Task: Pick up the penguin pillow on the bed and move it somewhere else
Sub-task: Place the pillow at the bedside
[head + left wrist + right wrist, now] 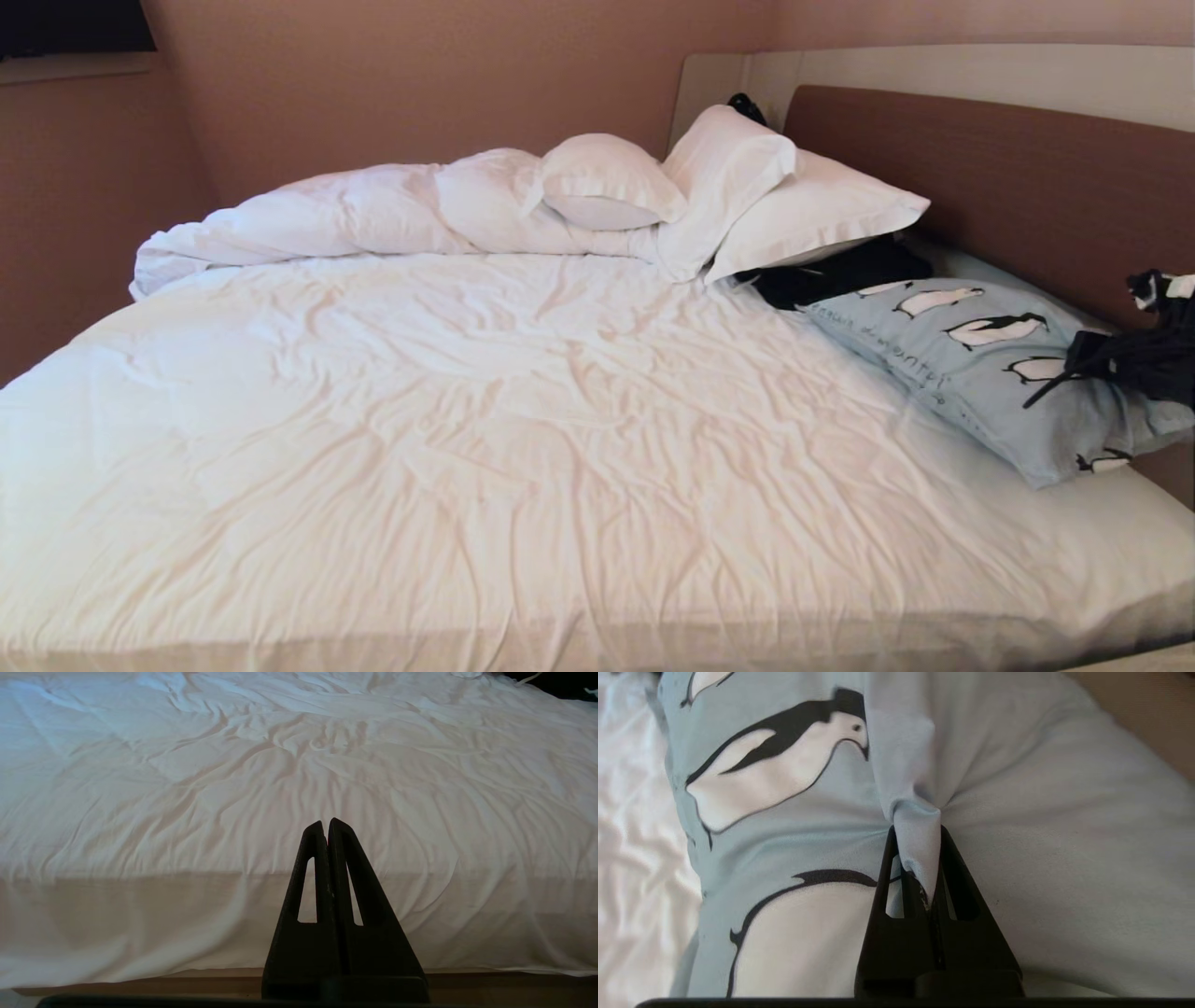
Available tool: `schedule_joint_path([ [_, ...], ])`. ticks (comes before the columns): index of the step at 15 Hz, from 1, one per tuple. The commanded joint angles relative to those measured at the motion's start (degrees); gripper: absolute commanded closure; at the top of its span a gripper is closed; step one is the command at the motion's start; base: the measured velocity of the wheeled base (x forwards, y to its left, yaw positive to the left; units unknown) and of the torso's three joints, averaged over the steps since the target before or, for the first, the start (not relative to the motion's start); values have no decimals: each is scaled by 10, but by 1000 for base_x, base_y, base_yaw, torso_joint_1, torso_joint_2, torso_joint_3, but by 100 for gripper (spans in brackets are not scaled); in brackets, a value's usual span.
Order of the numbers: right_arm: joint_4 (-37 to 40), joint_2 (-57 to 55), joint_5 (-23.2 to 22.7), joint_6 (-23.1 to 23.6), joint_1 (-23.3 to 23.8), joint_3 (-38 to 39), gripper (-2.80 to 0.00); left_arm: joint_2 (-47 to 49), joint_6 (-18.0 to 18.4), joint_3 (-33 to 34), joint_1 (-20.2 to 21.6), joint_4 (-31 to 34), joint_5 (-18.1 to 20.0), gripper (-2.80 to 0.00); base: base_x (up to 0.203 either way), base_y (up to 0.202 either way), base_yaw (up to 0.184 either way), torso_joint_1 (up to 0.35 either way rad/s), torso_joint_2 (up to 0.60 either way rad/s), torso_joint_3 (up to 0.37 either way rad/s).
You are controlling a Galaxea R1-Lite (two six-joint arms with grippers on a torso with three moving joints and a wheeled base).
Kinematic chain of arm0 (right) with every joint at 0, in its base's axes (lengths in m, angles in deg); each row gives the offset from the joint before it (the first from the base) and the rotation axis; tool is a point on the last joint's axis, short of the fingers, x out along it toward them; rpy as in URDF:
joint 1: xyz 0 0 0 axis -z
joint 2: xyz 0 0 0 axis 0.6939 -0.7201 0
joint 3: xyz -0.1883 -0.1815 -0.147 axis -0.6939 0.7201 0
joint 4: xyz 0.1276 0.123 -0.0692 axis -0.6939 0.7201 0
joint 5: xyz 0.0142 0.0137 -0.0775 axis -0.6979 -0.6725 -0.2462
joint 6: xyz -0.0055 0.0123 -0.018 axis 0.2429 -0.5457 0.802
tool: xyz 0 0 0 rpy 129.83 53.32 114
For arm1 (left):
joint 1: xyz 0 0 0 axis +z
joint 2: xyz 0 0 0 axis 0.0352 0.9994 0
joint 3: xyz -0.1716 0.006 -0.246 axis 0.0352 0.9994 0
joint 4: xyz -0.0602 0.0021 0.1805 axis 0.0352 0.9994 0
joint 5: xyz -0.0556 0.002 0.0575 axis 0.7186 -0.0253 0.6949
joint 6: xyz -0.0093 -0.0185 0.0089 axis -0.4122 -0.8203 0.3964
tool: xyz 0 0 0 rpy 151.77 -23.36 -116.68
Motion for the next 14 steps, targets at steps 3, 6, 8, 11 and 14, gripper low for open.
schedule_joint_path([
  [3, 65, 22, -49, 35, 8, 5, 0, 0, 0, 2, 0, 0, 0, 0, 0, 0, 0, 0, 0, 0],
  [6, 78, 17, -48, 46, 12, 4, 0, 0, 0, 2, 0, 0, 0, 0, 0, 0, 0, 0, 0, 0],
  [8, 77, 12, -47, 48, 12, 4, -280, 0, 0, 2, 0, 0, 0, 0, 0, 0, 0, 0, 0, 0],
  [11, 77, 29, -46, 50, 13, 9, -280, 0, -1, 2, 0, 0, 0, 0, 0, 0, 0, 0, 0, 0],
  [14, 75, 80, -50, 50, 24, 29, -280, 0, -1, 2, 0, 0, 0, 0, 0, 0, 0, 0, 0, 0],
])
